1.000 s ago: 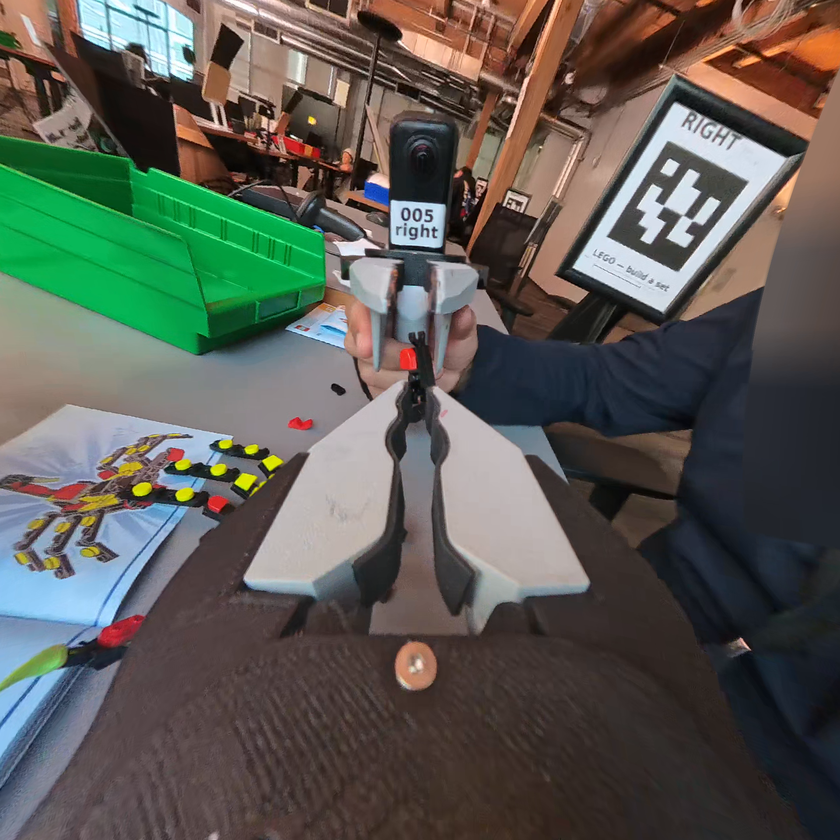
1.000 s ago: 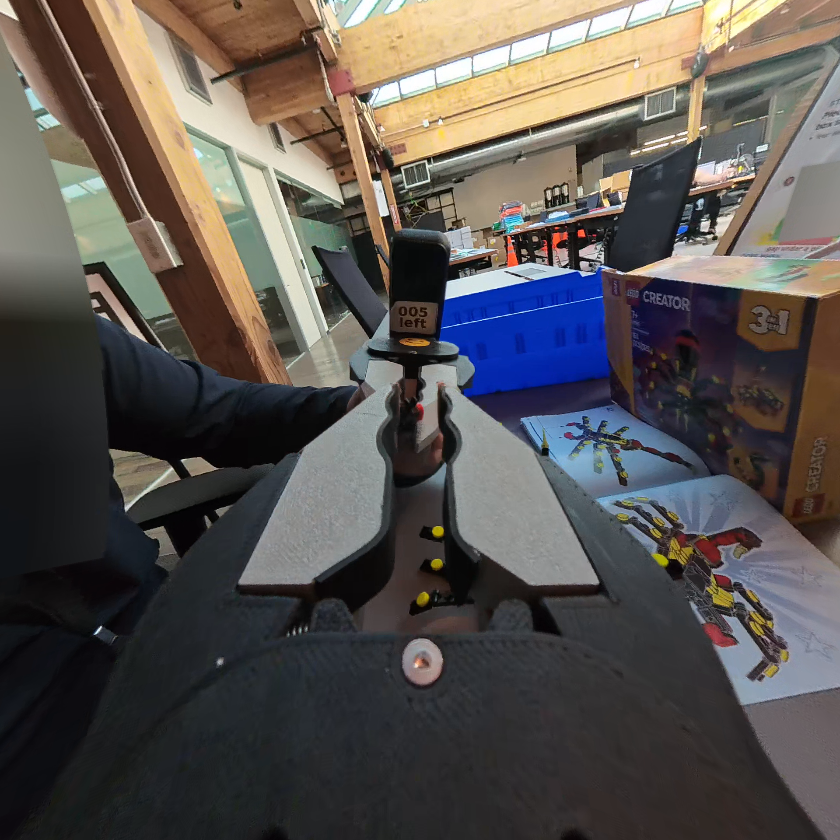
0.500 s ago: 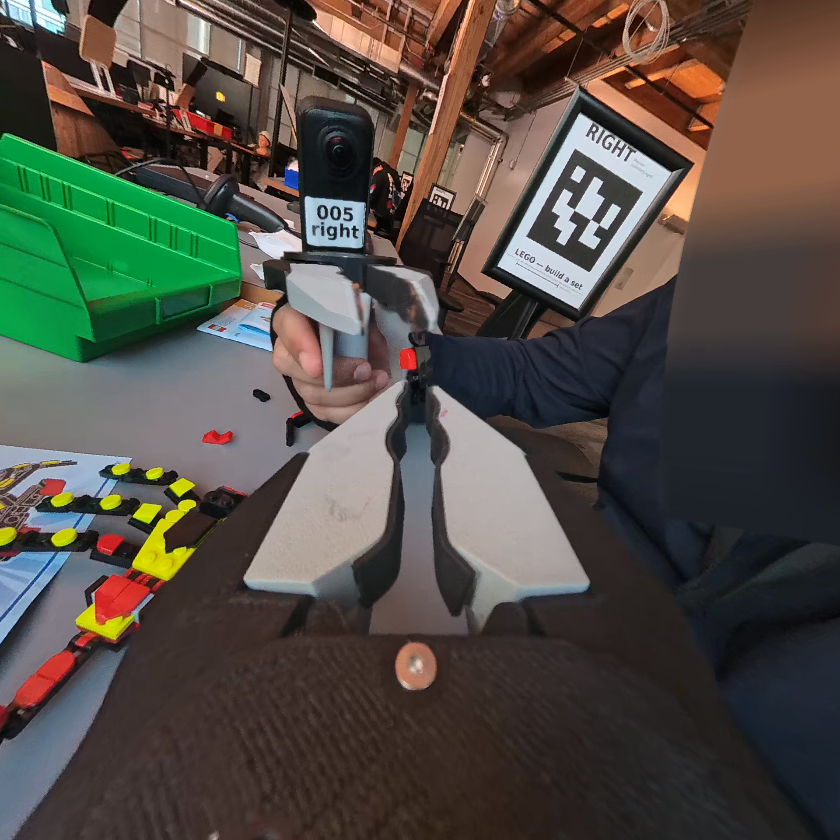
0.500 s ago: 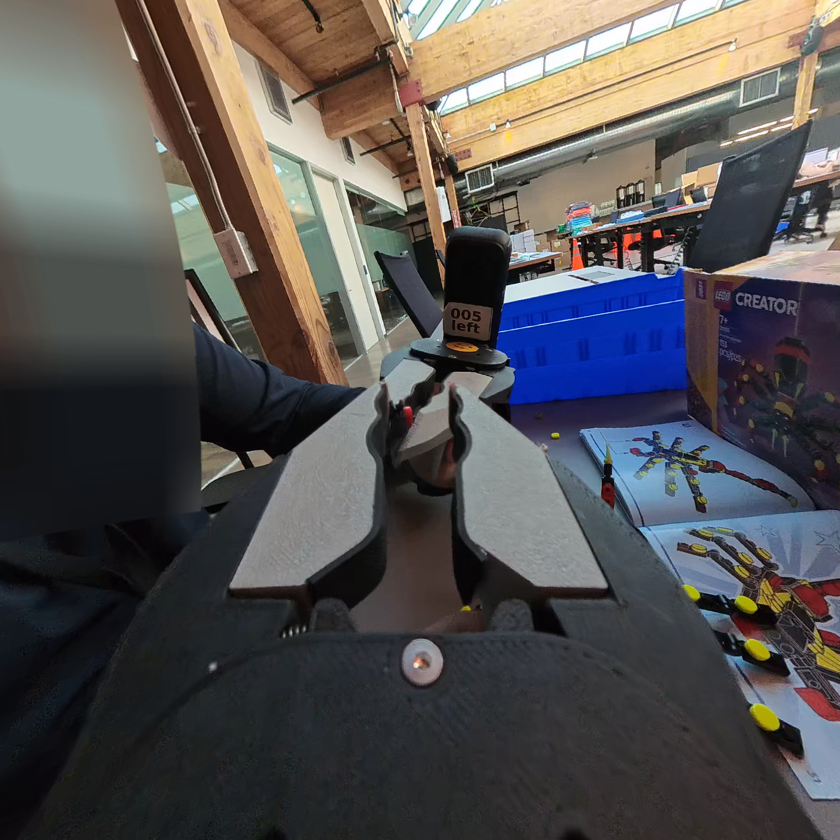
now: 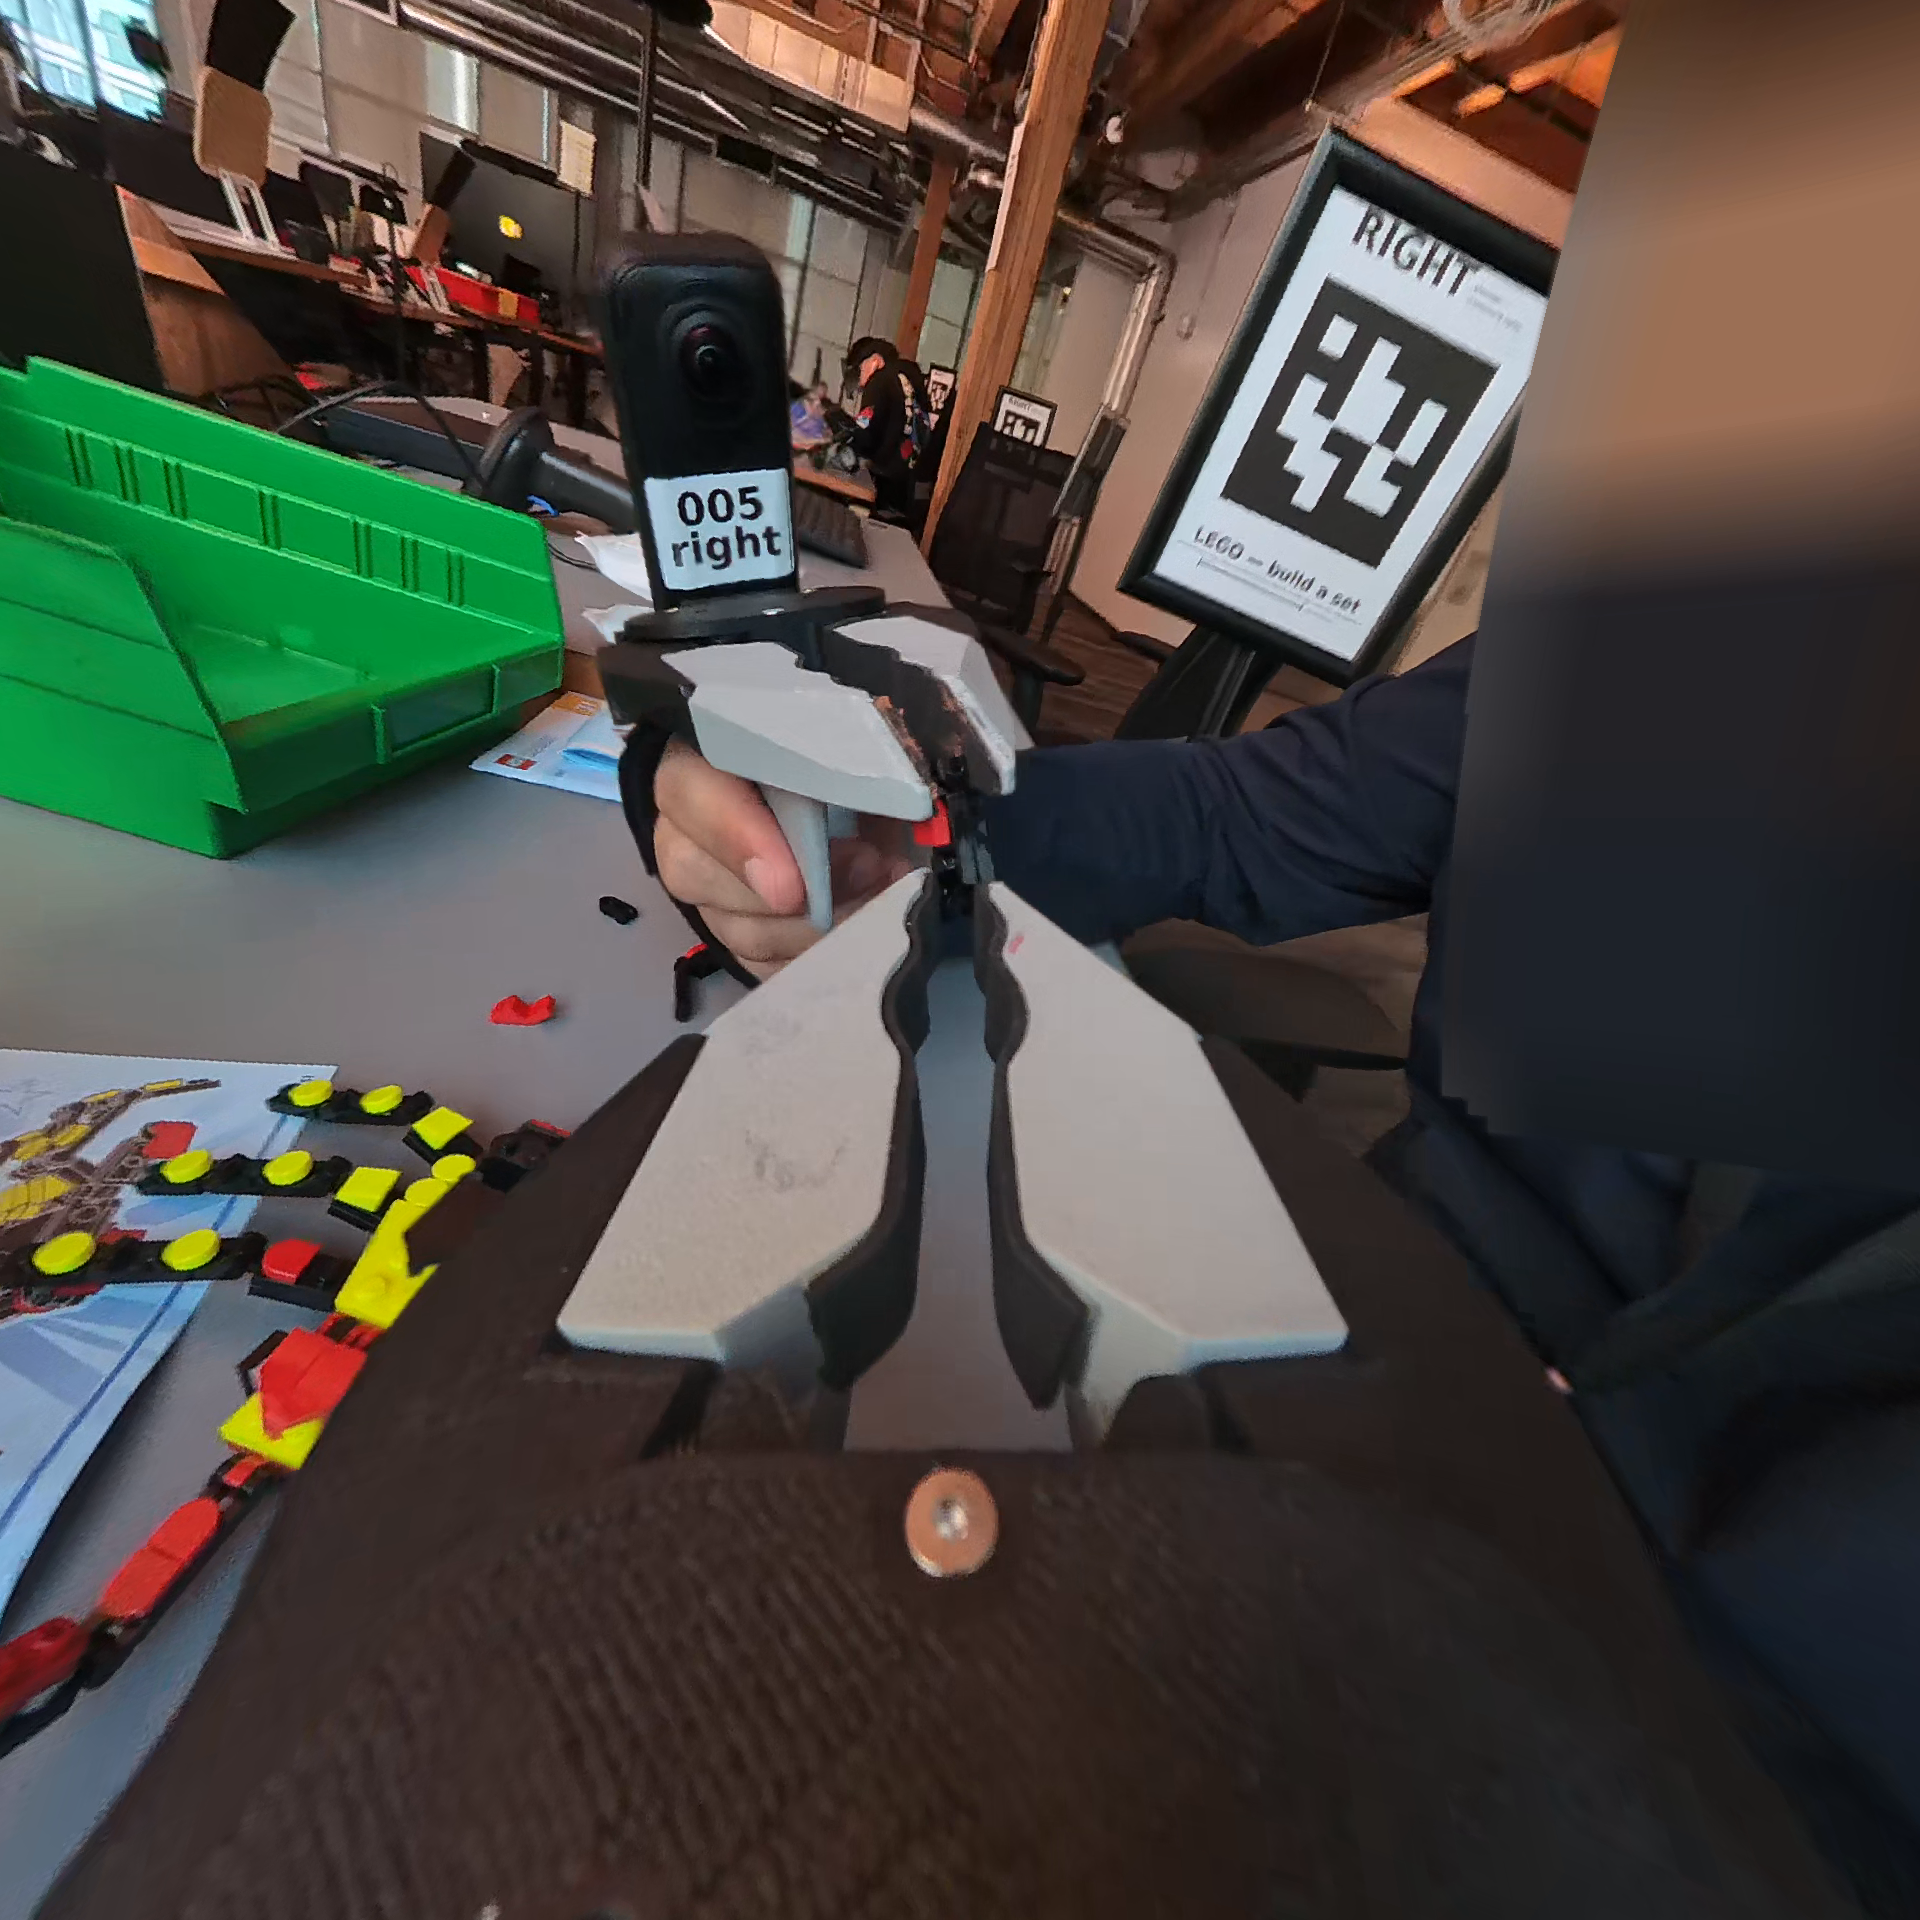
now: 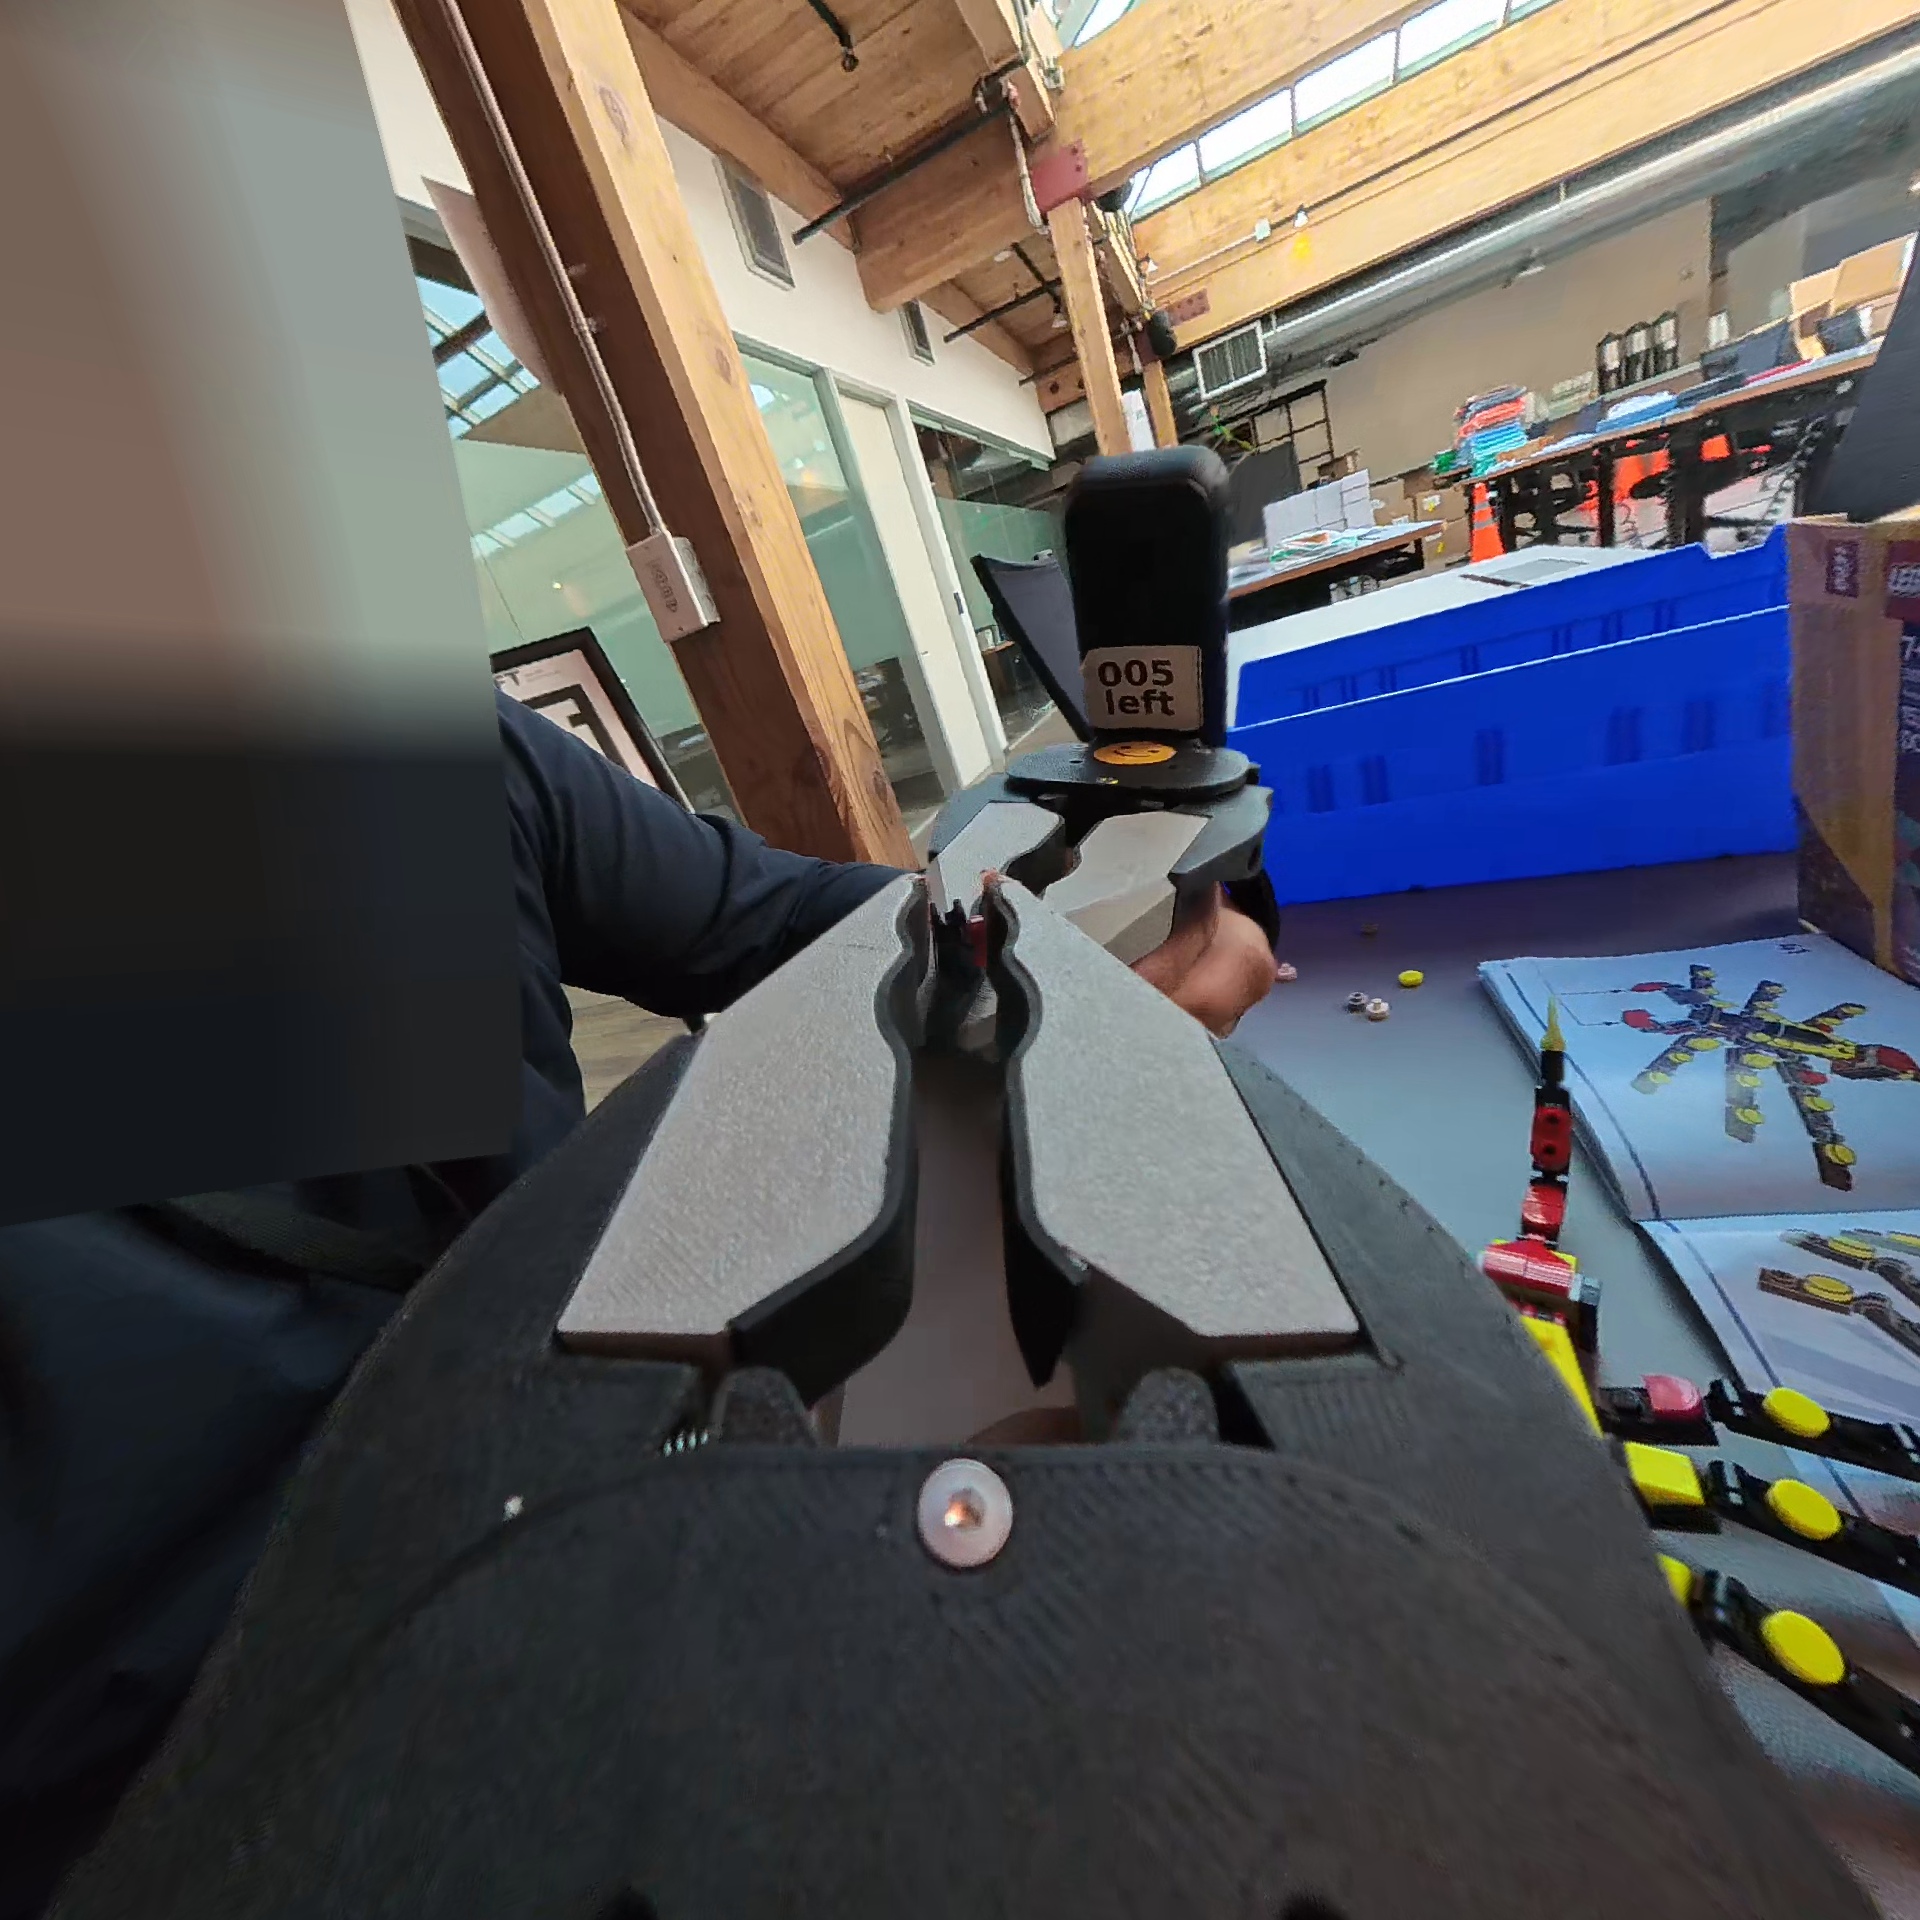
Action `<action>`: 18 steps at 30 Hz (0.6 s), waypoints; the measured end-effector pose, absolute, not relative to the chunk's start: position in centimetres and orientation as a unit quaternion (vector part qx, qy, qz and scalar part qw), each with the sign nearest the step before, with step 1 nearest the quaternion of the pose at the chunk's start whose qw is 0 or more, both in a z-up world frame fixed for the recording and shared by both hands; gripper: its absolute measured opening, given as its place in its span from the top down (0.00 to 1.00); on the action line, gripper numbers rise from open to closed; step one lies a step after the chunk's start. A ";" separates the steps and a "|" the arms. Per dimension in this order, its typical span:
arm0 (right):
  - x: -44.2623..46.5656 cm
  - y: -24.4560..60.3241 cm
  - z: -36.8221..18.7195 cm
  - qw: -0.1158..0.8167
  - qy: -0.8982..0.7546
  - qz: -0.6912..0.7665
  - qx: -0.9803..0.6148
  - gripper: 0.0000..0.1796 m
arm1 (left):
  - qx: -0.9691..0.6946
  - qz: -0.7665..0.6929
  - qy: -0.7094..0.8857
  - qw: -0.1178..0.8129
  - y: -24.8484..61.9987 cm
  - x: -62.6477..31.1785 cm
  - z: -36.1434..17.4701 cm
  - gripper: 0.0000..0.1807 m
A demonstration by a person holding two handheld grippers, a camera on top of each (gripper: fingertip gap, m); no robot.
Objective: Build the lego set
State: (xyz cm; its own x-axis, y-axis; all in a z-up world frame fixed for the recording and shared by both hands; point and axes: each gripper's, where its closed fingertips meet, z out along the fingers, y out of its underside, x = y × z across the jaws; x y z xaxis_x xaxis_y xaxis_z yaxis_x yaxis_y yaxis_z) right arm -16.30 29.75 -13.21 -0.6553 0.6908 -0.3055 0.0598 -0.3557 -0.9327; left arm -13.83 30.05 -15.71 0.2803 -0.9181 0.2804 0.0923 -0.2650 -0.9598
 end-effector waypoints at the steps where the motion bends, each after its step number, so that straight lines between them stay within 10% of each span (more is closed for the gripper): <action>1: -16.3 29.7 -13.2 0.205 -0.523 0.746 -0.358 0.96 | -0.621 -0.482 0.341 0.515 30.1 -13.9 -15.8 0.99; 18: -16.1 29.8 -13.0 0.171 -0.503 0.764 -0.367 0.91 | -0.614 -0.479 0.360 0.514 29.7 -13.8 -15.8 0.98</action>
